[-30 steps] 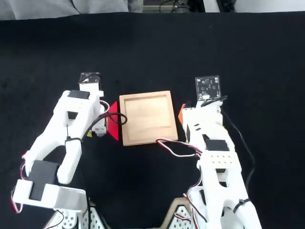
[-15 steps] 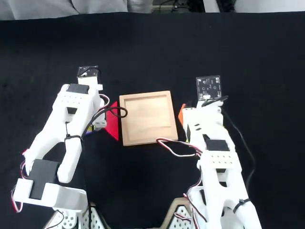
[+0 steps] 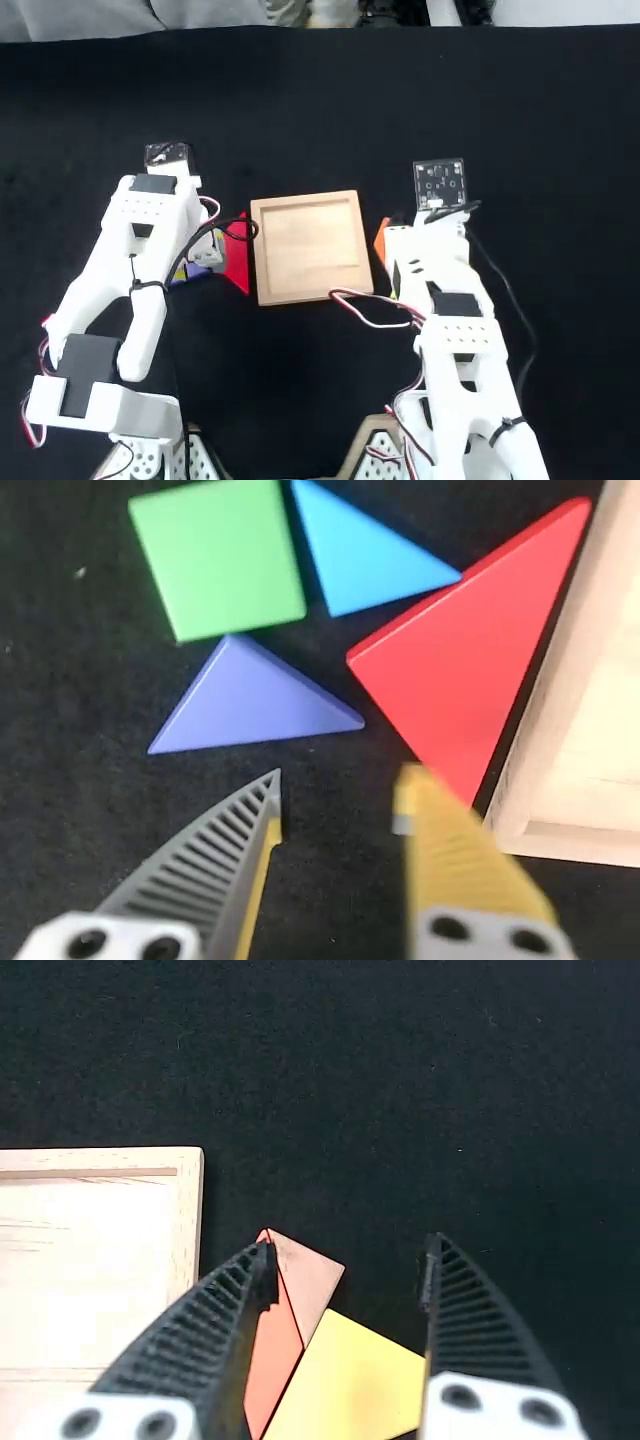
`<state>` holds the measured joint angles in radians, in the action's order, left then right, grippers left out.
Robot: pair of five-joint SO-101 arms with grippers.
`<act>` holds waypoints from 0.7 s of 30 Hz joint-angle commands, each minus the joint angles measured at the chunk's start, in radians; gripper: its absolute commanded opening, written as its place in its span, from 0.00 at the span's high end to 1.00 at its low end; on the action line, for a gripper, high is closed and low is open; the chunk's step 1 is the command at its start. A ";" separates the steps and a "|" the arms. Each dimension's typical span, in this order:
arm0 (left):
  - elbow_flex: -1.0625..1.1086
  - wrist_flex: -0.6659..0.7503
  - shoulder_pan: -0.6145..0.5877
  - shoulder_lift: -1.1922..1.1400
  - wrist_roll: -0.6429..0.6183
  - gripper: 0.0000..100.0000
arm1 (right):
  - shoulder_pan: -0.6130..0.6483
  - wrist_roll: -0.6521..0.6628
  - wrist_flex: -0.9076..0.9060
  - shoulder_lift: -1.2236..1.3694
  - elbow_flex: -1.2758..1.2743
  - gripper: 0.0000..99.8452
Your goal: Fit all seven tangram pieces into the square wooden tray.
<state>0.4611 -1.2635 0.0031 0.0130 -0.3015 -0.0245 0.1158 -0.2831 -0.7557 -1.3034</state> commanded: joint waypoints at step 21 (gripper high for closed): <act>-0.051 -0.020 -0.001 0.032 0.044 0.89 | -0.003 0.071 -0.005 -0.036 0.030 0.91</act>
<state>0.4611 -1.2727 0.0031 0.0130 -0.2309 -0.0245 0.1757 -0.2831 -0.7557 -1.3034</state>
